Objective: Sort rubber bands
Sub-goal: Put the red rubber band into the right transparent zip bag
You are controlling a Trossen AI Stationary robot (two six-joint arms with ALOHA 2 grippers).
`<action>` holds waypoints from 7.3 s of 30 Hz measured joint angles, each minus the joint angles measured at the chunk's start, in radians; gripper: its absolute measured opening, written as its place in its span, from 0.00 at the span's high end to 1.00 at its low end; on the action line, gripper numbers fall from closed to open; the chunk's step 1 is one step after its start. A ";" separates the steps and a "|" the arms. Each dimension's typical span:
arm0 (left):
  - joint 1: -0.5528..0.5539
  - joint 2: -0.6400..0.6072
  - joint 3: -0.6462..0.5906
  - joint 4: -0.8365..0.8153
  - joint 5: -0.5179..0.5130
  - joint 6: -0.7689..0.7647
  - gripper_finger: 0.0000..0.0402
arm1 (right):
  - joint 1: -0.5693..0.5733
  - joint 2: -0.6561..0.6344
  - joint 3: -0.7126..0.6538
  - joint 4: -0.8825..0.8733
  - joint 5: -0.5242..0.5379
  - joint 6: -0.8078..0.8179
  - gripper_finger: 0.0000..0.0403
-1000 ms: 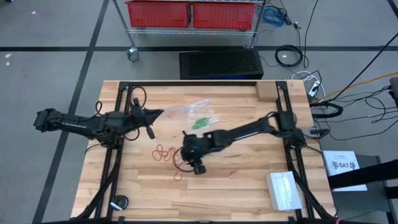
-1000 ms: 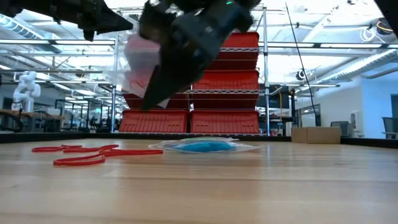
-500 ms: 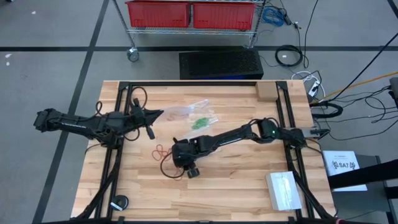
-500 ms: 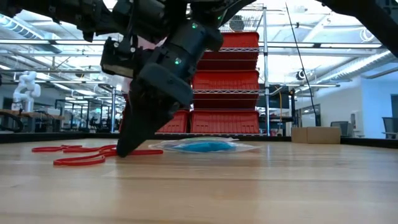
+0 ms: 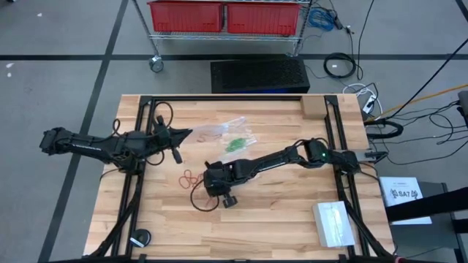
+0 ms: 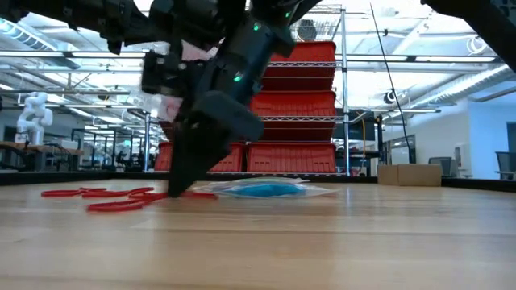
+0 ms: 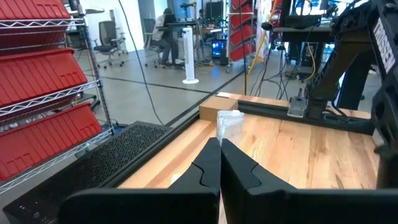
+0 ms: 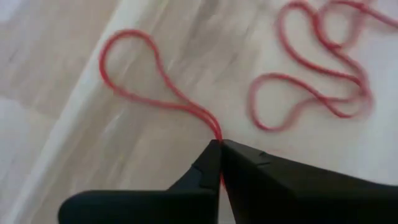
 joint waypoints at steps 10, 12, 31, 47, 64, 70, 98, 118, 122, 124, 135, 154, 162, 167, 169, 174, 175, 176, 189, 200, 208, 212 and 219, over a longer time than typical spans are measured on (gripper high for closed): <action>0.000 0.023 0.000 -0.002 0.001 -0.018 1.00 | -0.016 -0.203 0.003 -0.002 0.096 -0.006 1.00; 0.000 0.028 0.000 -0.002 0.005 -0.018 1.00 | -0.014 -0.252 0.003 -0.005 0.130 -0.007 1.00; 0.000 0.034 -0.001 0.000 0.039 -0.021 1.00 | -0.020 -0.436 0.005 0.054 0.652 -0.191 1.00; 0.000 0.034 -0.001 -0.002 0.061 -0.021 1.00 | -0.062 -0.442 0.005 0.058 0.794 -0.274 1.00; 0.000 0.034 -0.001 -0.003 0.060 -0.021 1.00 | -0.064 -0.463 0.005 0.069 0.831 -0.305 1.00; 0.000 0.034 -0.001 -0.002 0.060 -0.022 1.00 | -0.064 -0.466 0.005 0.065 0.821 -0.305 1.00; 0.000 0.034 -0.001 0.016 0.088 -0.022 1.00 | -0.137 -0.449 0.005 -0.001 0.384 -0.117 1.00; 0.000 0.075 -0.001 0.066 0.139 -0.019 1.00 | -0.169 -0.383 0.004 0.003 0.255 -0.055 1.00; 0.000 0.098 -0.001 0.083 0.140 -0.013 1.00 | -0.183 -0.383 0.004 0.025 0.227 0.002 0.98; 0.000 0.106 -0.001 0.093 0.140 -0.013 1.00 | -0.184 -0.383 0.004 0.025 0.227 0.006 0.94; 0.001 0.109 -0.001 0.112 0.134 0.005 1.00 | -0.153 -0.449 0.004 0.032 0.234 0.010 0.67; 0.002 0.110 -0.001 0.110 -0.053 -0.019 1.00 | -0.186 -0.679 -0.272 -0.089 -0.031 0.215 0.66; 0.001 0.110 -0.001 0.112 -0.052 0.005 1.00 | -0.112 -0.564 -0.564 0.381 -0.060 0.312 0.67; 0.001 0.110 -0.016 0.136 -0.047 0.027 1.00 | -0.076 -0.411 -0.557 0.594 -0.053 0.426 0.64; 0.001 0.110 -0.020 0.139 -0.039 0.032 1.00 | -0.071 -0.349 -0.530 0.626 -0.040 0.452 0.61; 0.001 0.103 -0.023 0.141 -0.037 0.040 1.00 | -0.062 -0.209 -0.390 0.620 0.029 0.454 0.53; 0.001 0.100 -0.023 0.139 -0.038 0.041 1.00 | -0.062 -0.181 -0.363 0.614 0.030 0.451 0.51; 0.001 0.100 -0.023 0.139 -0.038 0.041 1.00 | -0.062 -0.152 -0.333 0.603 0.032 0.444 0.50; 0.001 0.096 -0.023 0.128 -0.038 0.041 1.00 | -0.069 0.054 -0.050 0.369 0.136 0.416 0.53; 0.001 0.096 -0.023 0.128 -0.039 0.041 1.00 | -0.075 0.077 -0.029 0.325 0.129 0.420 0.82; 0.001 0.096 -0.023 0.128 -0.041 0.041 1.00 | -0.073 0.064 -0.031 0.295 0.126 0.390 0.99; 0.001 0.096 -0.023 0.128 -0.049 0.040 1.00 | -0.071 0.017 -0.034 0.249 0.121 0.365 1.00; 0.001 0.095 -0.023 0.128 -0.049 0.040 1.00 | -0.060 -0.111 -0.033 0.231 0.137 0.288 1.00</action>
